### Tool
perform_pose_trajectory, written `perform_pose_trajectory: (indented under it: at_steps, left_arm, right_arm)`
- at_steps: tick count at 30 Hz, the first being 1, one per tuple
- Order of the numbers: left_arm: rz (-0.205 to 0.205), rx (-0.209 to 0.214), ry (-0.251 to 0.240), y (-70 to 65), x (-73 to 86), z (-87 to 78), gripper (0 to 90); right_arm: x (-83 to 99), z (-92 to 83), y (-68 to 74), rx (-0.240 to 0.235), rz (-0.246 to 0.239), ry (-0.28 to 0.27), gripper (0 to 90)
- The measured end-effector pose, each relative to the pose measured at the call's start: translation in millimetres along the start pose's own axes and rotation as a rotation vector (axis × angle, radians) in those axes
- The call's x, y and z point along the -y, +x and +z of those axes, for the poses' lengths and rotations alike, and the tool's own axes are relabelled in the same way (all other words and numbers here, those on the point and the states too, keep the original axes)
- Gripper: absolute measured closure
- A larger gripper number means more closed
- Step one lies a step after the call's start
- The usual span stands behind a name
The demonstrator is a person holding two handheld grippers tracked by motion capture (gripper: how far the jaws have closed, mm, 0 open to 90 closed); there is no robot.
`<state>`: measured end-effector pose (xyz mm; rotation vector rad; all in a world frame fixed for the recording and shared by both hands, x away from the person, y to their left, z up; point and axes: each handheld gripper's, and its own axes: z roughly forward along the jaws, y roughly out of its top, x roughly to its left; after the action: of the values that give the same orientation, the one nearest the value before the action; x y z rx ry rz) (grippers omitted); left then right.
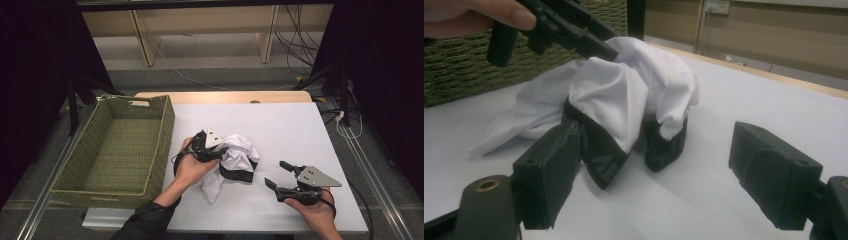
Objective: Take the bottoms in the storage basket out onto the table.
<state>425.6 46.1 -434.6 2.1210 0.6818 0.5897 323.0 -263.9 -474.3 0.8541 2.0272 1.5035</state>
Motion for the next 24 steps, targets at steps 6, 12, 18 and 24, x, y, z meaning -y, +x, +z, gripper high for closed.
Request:
perform_pose_trajectory:
  at_steps: [6,12,18,24]
  left_arm:
    - [-0.032,0.034,0.004,2.0,-7.7,-17.0,39.0]
    - [-0.025,0.062,0.002,1.5,-11.3,-33.8,24.7]
    - [-0.071,0.123,-0.044,4.5,-11.8,-52.1,17.0]
    - [-0.073,0.129,-0.065,6.7,-10.5,-68.7,14.1]
  right_arm:
    - [-0.1,0.0,0.2,0.000,-0.001,0.000,21.3]
    - [-0.1,-0.2,0.1,0.002,-0.002,0.004,21.2]
    - [-0.1,0.0,0.0,0.002,-0.001,0.005,21.2]
    - [-0.3,0.1,-0.2,0.003,-0.003,0.002,21.2]
